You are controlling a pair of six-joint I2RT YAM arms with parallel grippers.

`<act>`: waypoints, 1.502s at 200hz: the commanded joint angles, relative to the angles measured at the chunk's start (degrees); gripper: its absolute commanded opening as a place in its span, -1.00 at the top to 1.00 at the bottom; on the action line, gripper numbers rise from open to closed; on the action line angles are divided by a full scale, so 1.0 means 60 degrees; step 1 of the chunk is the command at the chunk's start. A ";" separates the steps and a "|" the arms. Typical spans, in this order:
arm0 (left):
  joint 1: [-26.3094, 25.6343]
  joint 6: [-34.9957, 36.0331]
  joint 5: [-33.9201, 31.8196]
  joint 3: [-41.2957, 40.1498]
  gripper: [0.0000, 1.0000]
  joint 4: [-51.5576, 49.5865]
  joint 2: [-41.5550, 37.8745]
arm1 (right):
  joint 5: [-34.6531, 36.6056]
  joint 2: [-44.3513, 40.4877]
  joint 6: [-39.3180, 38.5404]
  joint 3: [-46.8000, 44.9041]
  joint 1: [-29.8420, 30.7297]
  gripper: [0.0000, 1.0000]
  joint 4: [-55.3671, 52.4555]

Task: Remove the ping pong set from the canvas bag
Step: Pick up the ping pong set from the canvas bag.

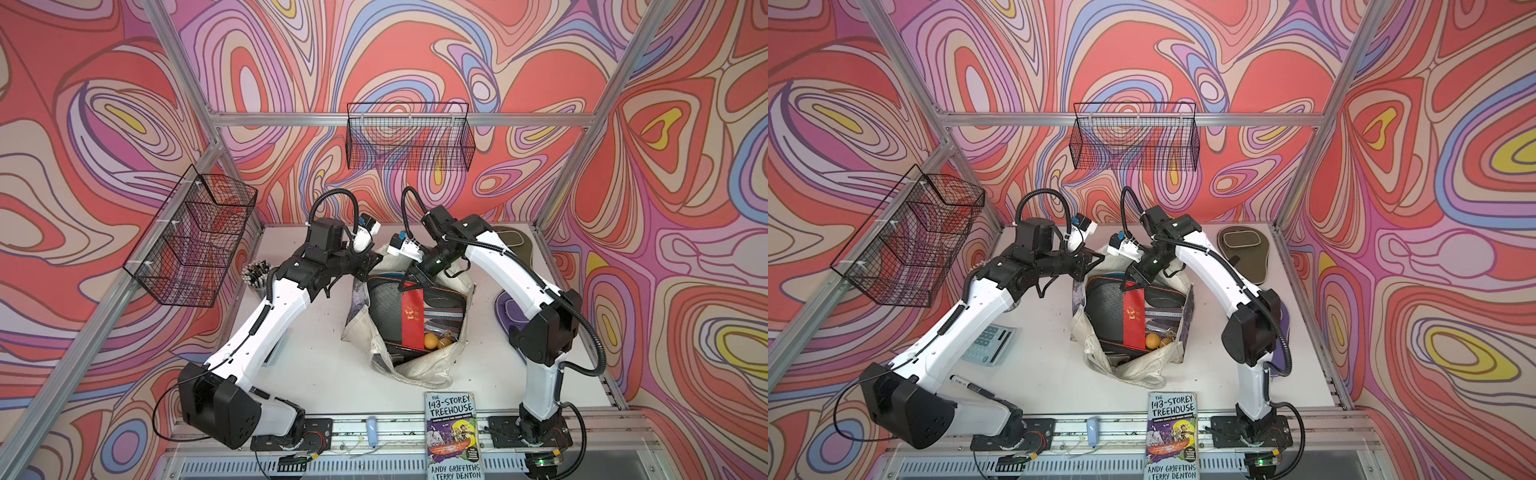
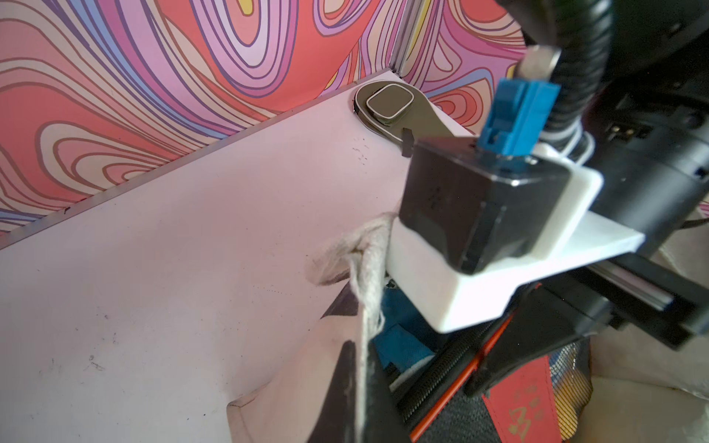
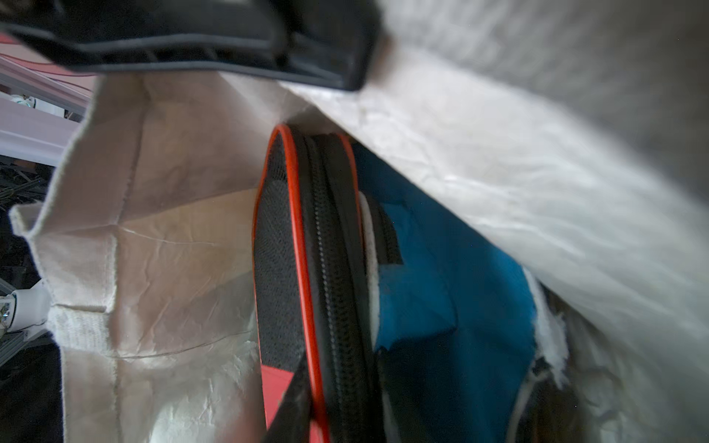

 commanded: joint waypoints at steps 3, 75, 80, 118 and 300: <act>-0.0019 0.0190 0.0034 0.0256 1.00 0.0660 -0.0666 | 0.0415 -0.1097 0.0037 0.0734 -0.0352 1.00 0.0730; -0.0020 0.0307 -0.0183 0.0100 1.00 0.0453 -0.0829 | 0.0443 -0.2405 0.0352 0.0499 -0.0739 1.00 0.1663; -0.0031 0.0325 -0.0216 0.0092 1.00 0.0433 -0.0829 | 0.0463 -0.2457 0.0399 0.0443 -0.0768 1.00 0.1752; -0.0030 0.0457 -0.0345 0.0107 1.00 0.0279 -0.0886 | 0.0478 -0.2996 0.0868 -0.0024 -0.1000 1.00 0.2728; -0.0027 0.0488 -0.1650 0.0576 1.00 -0.0612 -0.0591 | 0.0542 -0.4028 0.2309 -0.0074 -0.1393 1.00 0.5276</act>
